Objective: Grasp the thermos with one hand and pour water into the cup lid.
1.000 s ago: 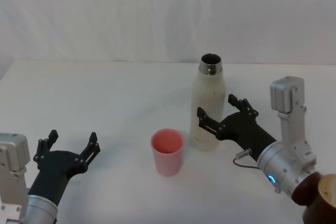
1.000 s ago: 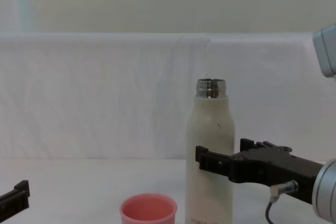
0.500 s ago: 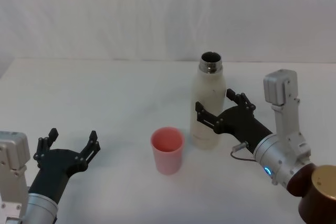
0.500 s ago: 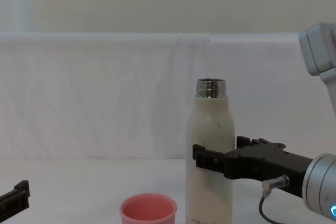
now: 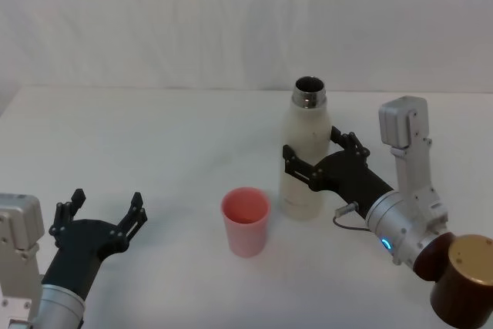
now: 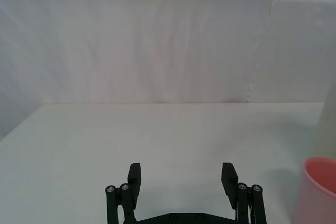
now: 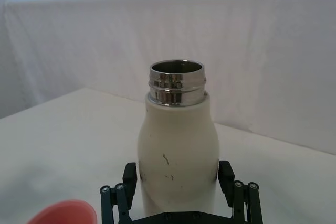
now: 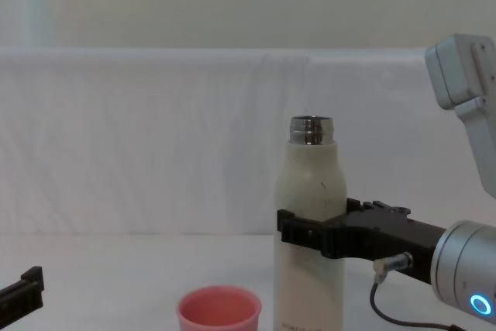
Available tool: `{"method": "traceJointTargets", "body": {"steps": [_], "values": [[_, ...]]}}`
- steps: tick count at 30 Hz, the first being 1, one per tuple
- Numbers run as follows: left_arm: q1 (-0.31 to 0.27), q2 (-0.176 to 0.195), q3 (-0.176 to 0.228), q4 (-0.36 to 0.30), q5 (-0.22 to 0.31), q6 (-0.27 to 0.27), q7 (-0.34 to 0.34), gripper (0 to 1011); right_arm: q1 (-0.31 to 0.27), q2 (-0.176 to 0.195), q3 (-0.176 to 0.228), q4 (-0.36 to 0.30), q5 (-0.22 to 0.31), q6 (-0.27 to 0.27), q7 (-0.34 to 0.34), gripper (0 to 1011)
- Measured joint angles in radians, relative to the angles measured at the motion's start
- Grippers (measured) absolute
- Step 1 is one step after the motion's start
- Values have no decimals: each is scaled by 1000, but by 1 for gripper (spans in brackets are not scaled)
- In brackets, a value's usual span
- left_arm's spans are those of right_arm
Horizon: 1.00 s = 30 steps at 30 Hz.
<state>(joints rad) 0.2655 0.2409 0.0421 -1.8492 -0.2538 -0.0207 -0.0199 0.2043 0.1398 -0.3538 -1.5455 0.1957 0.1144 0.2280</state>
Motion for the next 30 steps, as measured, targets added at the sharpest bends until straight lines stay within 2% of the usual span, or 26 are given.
{"method": "traceJointTargets", "body": {"steps": [17,30], "values": [[0,0,0,0,0,0,0,1001,30,-12,-11,26,-19,3,2,1000],[0,0,0,0,0,0,0,1001,29,-12,-10,25,-18,4,2,978]]}}
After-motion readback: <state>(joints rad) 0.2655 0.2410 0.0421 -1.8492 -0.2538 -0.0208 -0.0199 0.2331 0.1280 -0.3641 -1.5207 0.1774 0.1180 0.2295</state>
